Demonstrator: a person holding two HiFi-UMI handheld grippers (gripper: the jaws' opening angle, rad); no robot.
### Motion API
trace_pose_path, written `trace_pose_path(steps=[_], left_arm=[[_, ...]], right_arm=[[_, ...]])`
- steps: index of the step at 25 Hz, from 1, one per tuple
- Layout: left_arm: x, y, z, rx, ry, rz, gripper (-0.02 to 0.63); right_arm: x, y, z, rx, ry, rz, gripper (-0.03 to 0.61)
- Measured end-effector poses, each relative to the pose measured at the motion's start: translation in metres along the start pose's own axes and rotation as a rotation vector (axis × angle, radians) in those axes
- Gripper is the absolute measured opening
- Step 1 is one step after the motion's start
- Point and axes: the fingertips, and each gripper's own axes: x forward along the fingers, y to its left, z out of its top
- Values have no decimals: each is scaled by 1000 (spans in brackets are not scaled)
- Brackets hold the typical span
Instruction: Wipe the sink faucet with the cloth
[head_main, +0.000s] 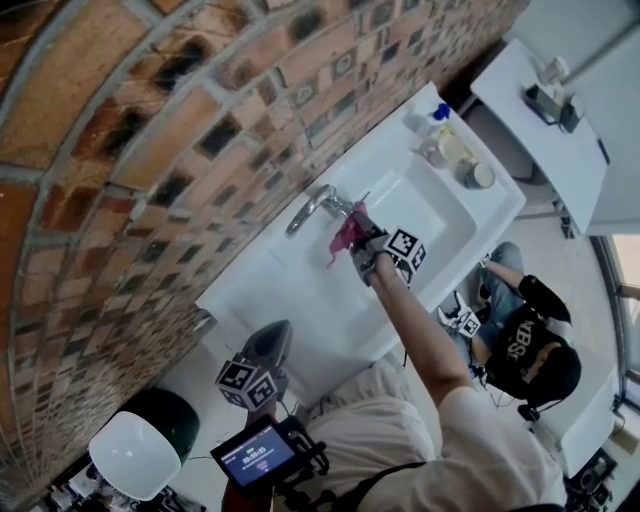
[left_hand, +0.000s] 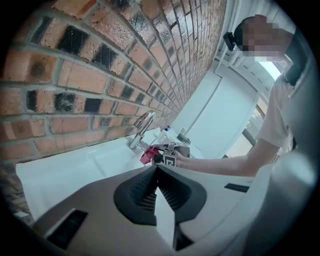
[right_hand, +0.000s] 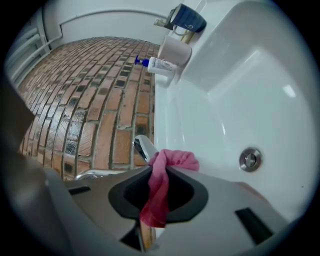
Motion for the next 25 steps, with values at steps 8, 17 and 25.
trace_pose_path(steps=[8,17,25], left_arm=[[-3,4,-1,-6,-8,4,3],[0,-1,-2,-13,-7,-1,3],[3,-4,-4,-17,-7,2,3]], right_arm=[[-6,21,17,19,-37,18,69],[-10,38,36,29,-77,20,69],[-15,88,43,-170,-37,83,67]])
